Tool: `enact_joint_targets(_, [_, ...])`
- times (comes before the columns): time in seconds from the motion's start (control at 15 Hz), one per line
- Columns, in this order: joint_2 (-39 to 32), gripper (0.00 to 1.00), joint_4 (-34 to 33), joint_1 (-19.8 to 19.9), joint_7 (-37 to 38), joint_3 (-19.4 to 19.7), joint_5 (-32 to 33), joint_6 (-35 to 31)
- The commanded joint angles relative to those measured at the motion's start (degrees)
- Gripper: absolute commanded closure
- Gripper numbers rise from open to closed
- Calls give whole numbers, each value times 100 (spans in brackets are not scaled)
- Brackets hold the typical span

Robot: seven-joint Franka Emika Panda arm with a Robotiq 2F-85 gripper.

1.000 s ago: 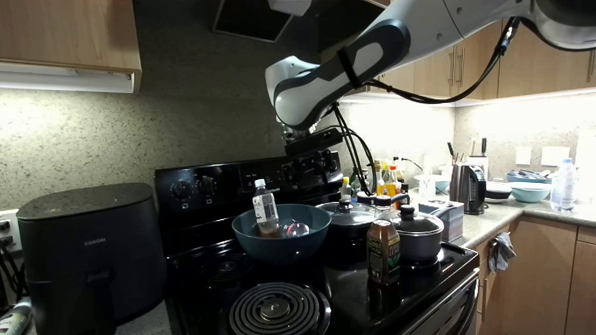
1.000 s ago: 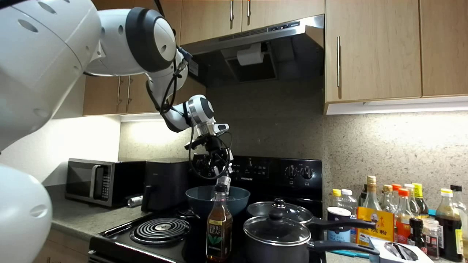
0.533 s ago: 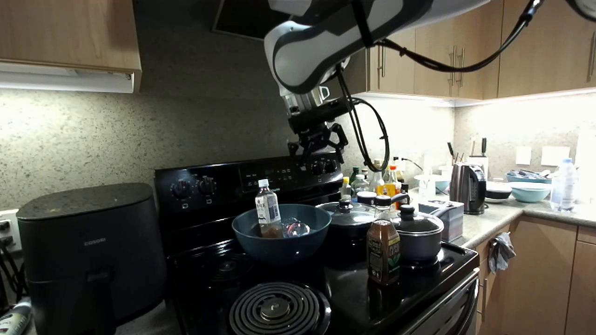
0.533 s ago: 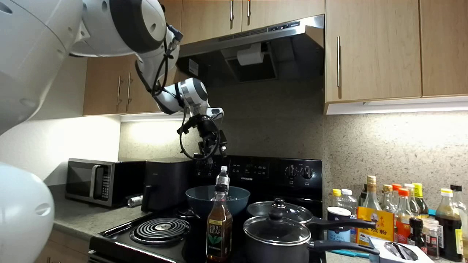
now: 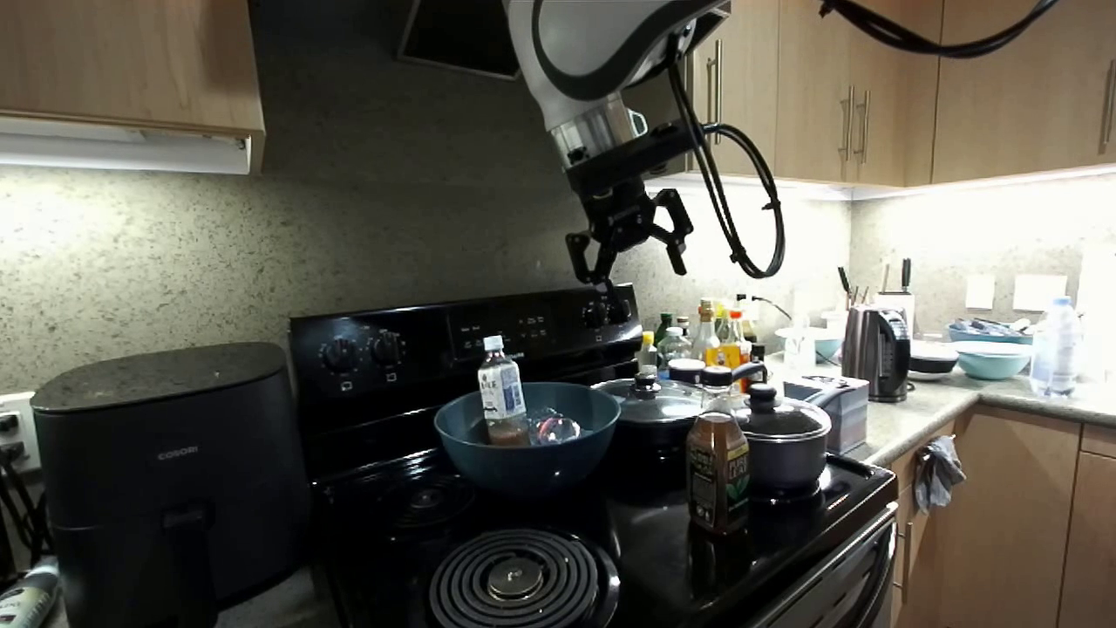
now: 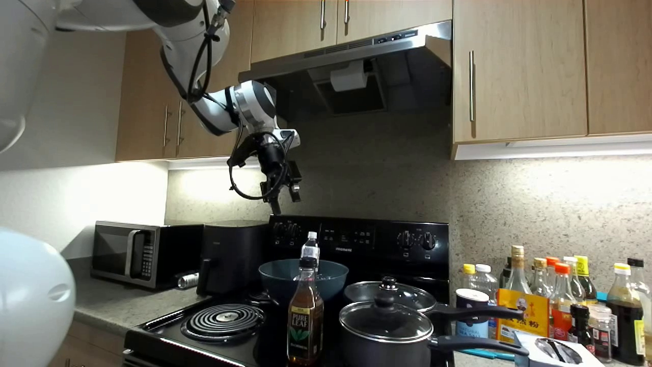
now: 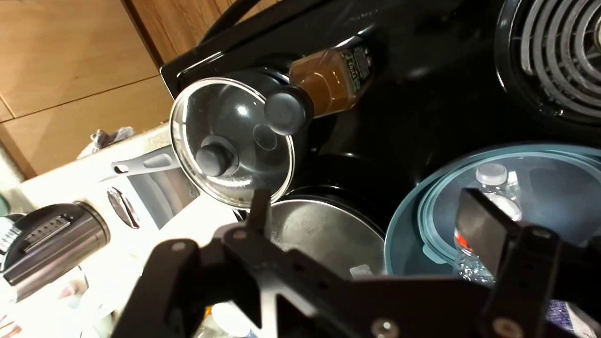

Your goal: Put the bottles on the stove into the blue bowl

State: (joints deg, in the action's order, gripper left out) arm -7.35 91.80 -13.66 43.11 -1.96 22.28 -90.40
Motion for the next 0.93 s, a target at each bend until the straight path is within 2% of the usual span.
enact_joint_targets(0.0, [-50,0,-41,126,9,-140,17,25])
enact_joint_targets(0.13, [-99,0,-46,126,9,-134,18,24])
enact_joint_targets(0.33, [167,0,383,275,-697,-127,-374,-69])
enact_joint_targets(0.47, [297,0,668,399,-850,-60,-610,-41])
enact_joint_targets(0.87, [566,0,1377,789,-414,149,-199,-30])
